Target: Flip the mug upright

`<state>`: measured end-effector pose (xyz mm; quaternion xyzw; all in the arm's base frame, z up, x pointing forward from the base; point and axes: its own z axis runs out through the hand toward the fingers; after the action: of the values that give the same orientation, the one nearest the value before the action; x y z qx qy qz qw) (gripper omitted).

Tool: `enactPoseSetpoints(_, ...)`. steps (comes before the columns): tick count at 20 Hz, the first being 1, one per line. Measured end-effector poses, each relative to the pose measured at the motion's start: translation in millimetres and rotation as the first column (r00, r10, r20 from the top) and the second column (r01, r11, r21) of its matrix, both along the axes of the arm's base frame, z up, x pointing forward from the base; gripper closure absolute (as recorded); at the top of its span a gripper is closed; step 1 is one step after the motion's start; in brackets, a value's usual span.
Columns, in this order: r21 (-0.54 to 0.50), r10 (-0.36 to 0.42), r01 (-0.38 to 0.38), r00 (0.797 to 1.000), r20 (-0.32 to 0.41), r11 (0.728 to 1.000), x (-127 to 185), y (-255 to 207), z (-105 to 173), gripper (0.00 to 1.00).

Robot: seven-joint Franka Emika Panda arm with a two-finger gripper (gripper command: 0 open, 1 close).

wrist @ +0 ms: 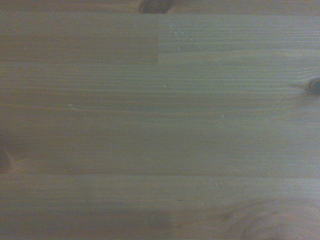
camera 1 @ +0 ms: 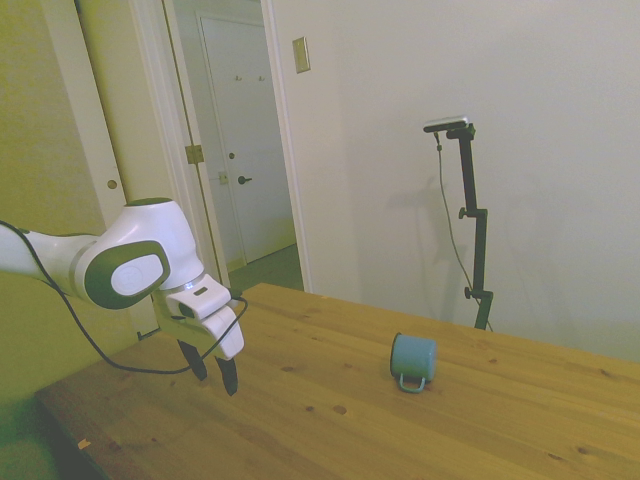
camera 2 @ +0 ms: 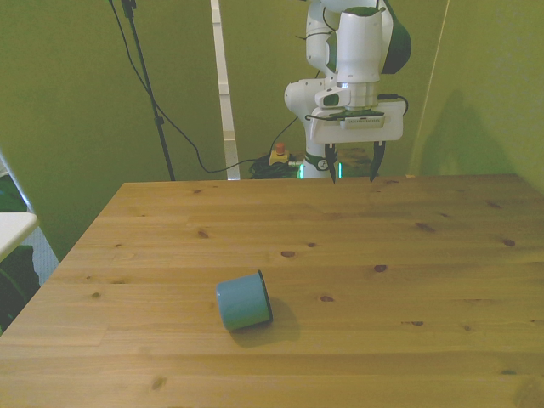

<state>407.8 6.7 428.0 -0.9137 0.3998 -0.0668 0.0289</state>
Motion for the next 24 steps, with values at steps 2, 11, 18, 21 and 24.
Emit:
enactPoseSetpoints(2,-0.001,0.015,-0.015,1.0,0.001,1.0,1,0,0,0.0)
enactPoseSetpoints(11,-0.169,-0.099,0.13,0.978,0.182,0.977,77,-82,36,0.0)
enactPoseSetpoints(18,-0.287,-0.142,0.201,0.966,0.214,0.937,140,-96,23,0.0)
enactPoseSetpoints(21,-0.364,-0.116,0.196,0.966,0.229,0.911,172,-103,4,0.0)
enactPoseSetpoints(24,-0.457,-0.089,0.203,0.962,0.259,0.866,199,-104,-13,0.0)
